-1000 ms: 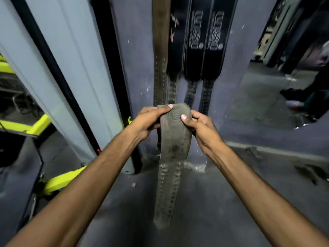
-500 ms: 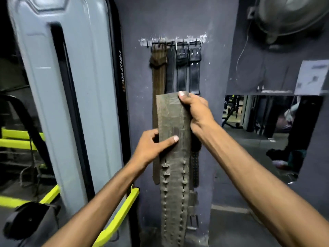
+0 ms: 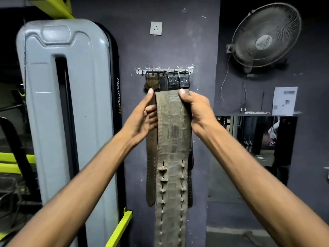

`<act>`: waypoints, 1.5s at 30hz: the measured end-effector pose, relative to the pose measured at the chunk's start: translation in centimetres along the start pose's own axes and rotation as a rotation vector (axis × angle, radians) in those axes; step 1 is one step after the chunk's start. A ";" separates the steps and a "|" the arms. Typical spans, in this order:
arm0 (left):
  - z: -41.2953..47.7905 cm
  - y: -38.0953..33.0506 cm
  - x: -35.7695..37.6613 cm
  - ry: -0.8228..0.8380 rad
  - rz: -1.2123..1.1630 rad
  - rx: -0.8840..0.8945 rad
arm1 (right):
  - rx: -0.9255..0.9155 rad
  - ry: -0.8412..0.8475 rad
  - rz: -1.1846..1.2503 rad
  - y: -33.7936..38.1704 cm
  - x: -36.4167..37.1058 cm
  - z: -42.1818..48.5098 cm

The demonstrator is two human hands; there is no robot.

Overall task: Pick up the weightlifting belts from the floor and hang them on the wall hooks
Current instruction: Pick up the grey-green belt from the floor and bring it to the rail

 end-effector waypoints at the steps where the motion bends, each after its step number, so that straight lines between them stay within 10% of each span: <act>1: 0.8 -1.0 0.3 -0.030 0.009 -0.004 | -0.015 0.011 -0.005 0.1 0.1 -0.2; 18: 2.3 -5.2 2.9 -0.071 0.040 0.238 | -0.095 0.356 -0.862 -11.9 -5.7 -7.4; 27: 0.7 -4.1 0.3 0.090 0.143 0.286 | 0.218 0.253 0.111 -1.7 0.1 1.2; 36: 0.9 -0.8 -2.4 0.008 0.107 -0.110 | 0.037 0.099 -0.088 -2.6 1.1 1.5; 45: 3.8 -1.8 -0.3 -0.095 -0.095 0.053 | 0.043 0.263 -0.061 -2.4 -1.9 0.5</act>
Point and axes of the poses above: each hand's wrist, its own z-axis towards the middle knuckle, its own x-axis out of the palm, y = z × x, the point moved 4 cm from there along z, towards the middle knuckle, and after that the axes turned 4 degrees about x, right-handed, at the moved point
